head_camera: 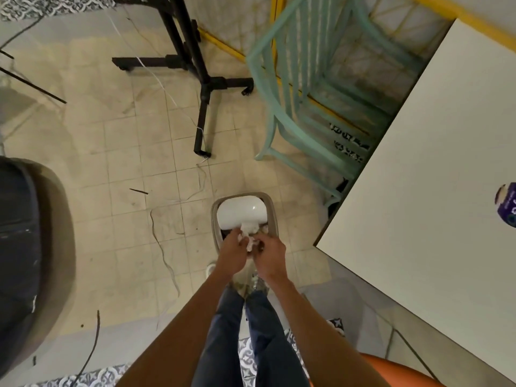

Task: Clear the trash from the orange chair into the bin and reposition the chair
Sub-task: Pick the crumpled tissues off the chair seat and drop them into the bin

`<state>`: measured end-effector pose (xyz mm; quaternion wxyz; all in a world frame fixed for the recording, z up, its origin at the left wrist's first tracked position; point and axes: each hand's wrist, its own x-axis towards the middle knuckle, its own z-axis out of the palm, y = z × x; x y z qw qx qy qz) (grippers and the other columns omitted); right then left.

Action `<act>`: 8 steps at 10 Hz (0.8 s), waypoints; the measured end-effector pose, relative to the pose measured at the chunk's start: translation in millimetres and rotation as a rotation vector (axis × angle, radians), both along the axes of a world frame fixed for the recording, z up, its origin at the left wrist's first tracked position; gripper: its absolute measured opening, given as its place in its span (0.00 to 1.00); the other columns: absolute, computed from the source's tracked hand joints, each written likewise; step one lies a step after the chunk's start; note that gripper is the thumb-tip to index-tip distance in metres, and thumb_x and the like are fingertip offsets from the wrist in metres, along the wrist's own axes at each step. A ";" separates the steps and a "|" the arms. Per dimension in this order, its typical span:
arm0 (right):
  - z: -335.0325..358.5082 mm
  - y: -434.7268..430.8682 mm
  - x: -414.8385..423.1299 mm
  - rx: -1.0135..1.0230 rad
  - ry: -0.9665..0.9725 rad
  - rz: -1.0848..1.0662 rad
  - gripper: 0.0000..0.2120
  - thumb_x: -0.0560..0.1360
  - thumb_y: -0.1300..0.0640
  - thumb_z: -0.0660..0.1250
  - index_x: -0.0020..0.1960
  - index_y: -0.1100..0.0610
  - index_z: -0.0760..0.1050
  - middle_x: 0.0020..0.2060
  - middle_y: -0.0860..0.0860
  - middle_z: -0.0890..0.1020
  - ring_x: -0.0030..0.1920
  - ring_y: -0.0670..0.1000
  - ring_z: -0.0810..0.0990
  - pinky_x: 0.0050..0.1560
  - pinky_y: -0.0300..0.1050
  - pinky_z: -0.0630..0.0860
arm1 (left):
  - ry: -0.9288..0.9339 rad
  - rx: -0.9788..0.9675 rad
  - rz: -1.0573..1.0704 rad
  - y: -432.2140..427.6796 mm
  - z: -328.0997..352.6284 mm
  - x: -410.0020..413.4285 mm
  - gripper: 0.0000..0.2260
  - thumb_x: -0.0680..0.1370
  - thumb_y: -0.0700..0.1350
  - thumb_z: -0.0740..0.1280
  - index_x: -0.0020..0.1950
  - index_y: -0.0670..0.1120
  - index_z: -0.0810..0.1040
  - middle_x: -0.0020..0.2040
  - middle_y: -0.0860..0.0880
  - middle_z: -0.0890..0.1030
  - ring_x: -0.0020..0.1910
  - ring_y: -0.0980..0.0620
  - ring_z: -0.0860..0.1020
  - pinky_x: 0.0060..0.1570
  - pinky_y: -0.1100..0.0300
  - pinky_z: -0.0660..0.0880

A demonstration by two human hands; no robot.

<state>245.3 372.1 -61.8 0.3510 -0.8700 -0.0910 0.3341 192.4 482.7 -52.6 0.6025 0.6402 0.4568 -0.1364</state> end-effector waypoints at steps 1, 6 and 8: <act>-9.2 9.1 1.5 -0.043 0.029 0.092 0.12 0.81 0.62 0.65 0.63 0.57 0.82 0.56 0.54 0.82 0.56 0.52 0.81 0.57 0.43 0.79 | 0.050 0.230 -0.101 0.0 -12.8 2.0 0.13 0.83 0.41 0.67 0.68 0.43 0.76 0.59 0.44 0.82 0.59 0.44 0.81 0.53 0.59 0.81; -16.0 10.6 -3.5 -0.192 -0.064 0.385 0.23 0.83 0.65 0.62 0.78 0.57 0.70 0.74 0.58 0.72 0.71 0.61 0.74 0.71 0.56 0.74 | 0.033 0.468 -0.474 7.0 -41.9 -17.5 0.27 0.76 0.31 0.70 0.73 0.43 0.72 0.70 0.40 0.75 0.67 0.40 0.77 0.66 0.49 0.77; 28.2 -2.9 -20.6 -0.161 -0.069 0.185 0.24 0.82 0.62 0.66 0.76 0.49 0.72 0.74 0.52 0.75 0.60 0.58 0.84 0.61 0.55 0.83 | -0.014 0.457 -0.504 9.5 10.4 -35.6 0.24 0.80 0.36 0.64 0.75 0.51 0.72 0.71 0.44 0.77 0.64 0.42 0.79 0.62 0.46 0.80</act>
